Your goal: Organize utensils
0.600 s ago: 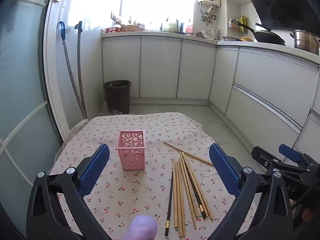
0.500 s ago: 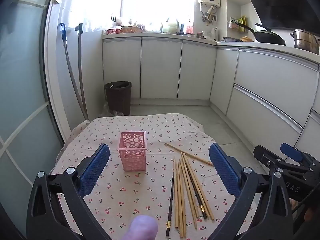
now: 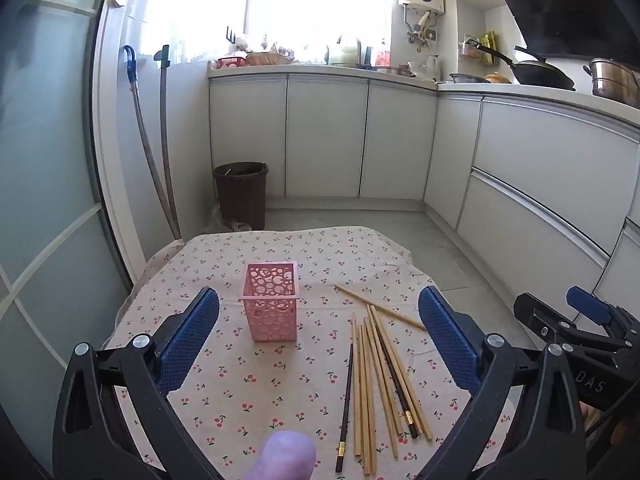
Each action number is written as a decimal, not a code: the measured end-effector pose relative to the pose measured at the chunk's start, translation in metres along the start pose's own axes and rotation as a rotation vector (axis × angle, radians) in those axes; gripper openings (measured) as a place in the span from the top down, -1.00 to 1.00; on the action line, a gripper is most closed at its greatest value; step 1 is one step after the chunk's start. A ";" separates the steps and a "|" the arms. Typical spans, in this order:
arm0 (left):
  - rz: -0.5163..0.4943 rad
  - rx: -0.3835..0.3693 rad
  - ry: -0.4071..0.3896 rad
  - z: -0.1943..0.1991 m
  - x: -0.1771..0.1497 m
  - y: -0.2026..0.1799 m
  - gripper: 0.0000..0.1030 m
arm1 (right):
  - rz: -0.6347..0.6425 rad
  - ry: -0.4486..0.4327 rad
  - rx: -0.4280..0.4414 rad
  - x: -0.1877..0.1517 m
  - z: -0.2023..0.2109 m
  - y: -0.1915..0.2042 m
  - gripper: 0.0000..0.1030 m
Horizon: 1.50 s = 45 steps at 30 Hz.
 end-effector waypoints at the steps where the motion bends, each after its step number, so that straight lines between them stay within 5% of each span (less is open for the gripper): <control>1: 0.000 0.000 0.001 0.000 0.000 -0.001 -0.86 | 0.001 0.000 0.000 0.000 0.000 0.000 -0.87; 45: -0.005 -0.011 0.020 -0.006 -0.007 -0.001 -0.86 | -0.004 0.017 -0.014 -0.002 0.000 0.003 -0.87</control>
Point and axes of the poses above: each gripper's, at about its wrist camera, not at the fingertips, and z roughly against the way its jaws point, y to its left, x to its top, the point moved 7 cm from there along -z, roughly the way its jaws point, and after that the axes turned 14 degrees about -y, right-handed, at the moved point
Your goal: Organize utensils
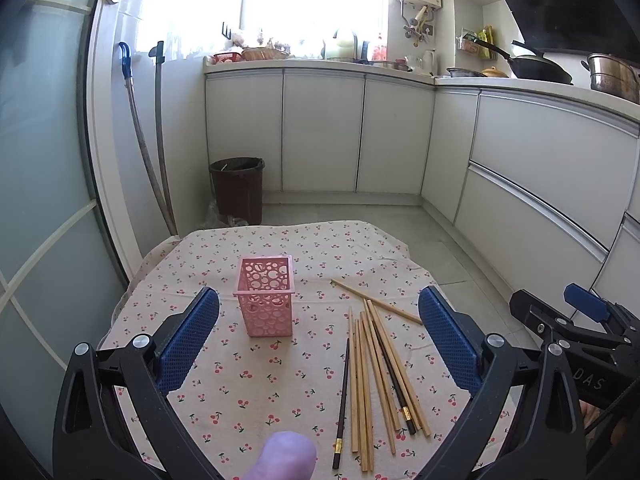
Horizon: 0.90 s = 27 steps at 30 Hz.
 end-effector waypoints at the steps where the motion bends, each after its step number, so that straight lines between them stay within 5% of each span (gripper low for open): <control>1: -0.001 0.001 0.001 0.000 0.000 0.000 -0.86 | 0.000 0.000 -0.001 0.000 0.000 0.000 -0.87; 27: -0.005 0.000 0.012 -0.002 -0.005 -0.002 -0.86 | -0.005 0.016 -0.002 -0.003 -0.004 0.002 -0.87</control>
Point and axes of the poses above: each gripper's, at about its wrist camera, not at the fingertips, and z roughly against the way its jaws point, y to its left, x to its top, the point moved 7 cm from there along -z, roughly the way its jaws point, and after that the axes turned 14 degrees about -y, right-handed, at the moved point
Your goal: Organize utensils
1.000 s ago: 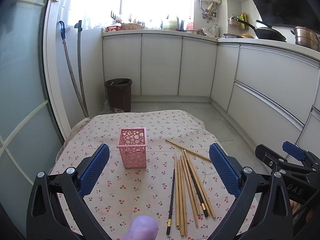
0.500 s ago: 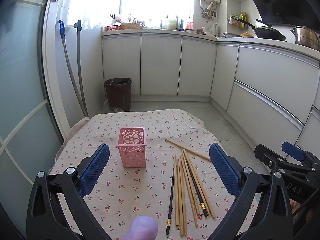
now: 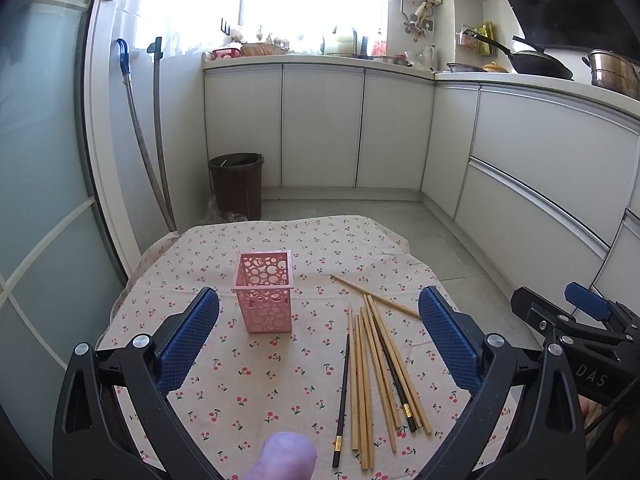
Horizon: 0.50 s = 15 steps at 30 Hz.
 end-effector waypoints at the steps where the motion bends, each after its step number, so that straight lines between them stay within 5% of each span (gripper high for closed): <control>1: 0.000 0.000 0.001 0.000 0.000 0.000 -0.86 | 0.001 0.000 0.000 0.000 0.000 0.000 -0.87; 11: 0.005 0.009 0.015 -0.004 -0.003 0.002 -0.86 | -0.003 0.010 -0.005 -0.002 -0.002 -0.001 -0.87; 15: 0.038 0.030 0.135 -0.020 -0.019 0.010 -0.86 | -0.014 0.030 -0.020 -0.005 -0.005 -0.005 -0.87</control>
Point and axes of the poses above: each gripper's, at about its wrist camera, not at the fingertips, and z roughly against the way its jaws point, y to its left, x to its top, the point moved 7 cm from there along -z, roughly the way its jaws point, and after that the axes turned 14 degrees about -y, right-handed, at the moved point
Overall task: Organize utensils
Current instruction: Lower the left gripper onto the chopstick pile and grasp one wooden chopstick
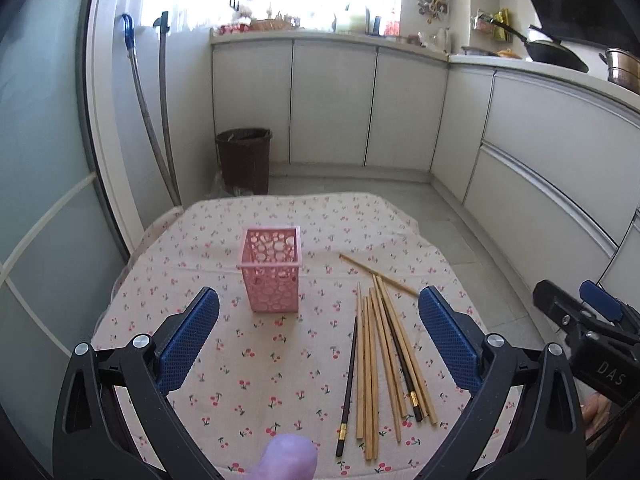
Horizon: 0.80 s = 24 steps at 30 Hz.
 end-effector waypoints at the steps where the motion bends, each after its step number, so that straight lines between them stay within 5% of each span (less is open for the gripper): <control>1: 0.016 -0.003 0.046 -0.006 -0.006 0.002 -0.86 | -0.004 0.013 -0.005 -0.001 -0.002 -0.001 -0.87; 8: 0.061 -0.036 0.477 -0.060 -0.087 0.012 -0.86 | -0.143 0.179 0.024 -0.004 -0.024 -0.016 -0.87; 11: 0.002 -0.045 0.542 -0.071 -0.109 0.005 -0.75 | -0.316 0.265 0.100 0.003 -0.041 -0.023 -0.87; 15: -0.053 -0.047 0.560 -0.085 -0.113 -0.011 -0.29 | -0.553 0.426 0.191 0.002 -0.073 -0.031 -0.87; 21: -0.005 -0.051 0.621 -0.112 -0.112 -0.011 0.10 | -0.533 0.428 0.092 -0.013 -0.100 -0.062 -0.87; 24: 0.032 -0.086 0.675 -0.118 -0.121 -0.012 0.13 | -0.660 0.482 0.146 -0.020 -0.109 -0.068 -0.87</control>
Point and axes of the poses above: each gripper's, at about its wrist camera, not at the fingertips, and z roughly against the way its jaws point, y to its left, x to its top, the point moved 7 cm from there along -z, roughly the way its jaws point, and after that the axes turned 14 degrees about -y, right-handed, at the moved point
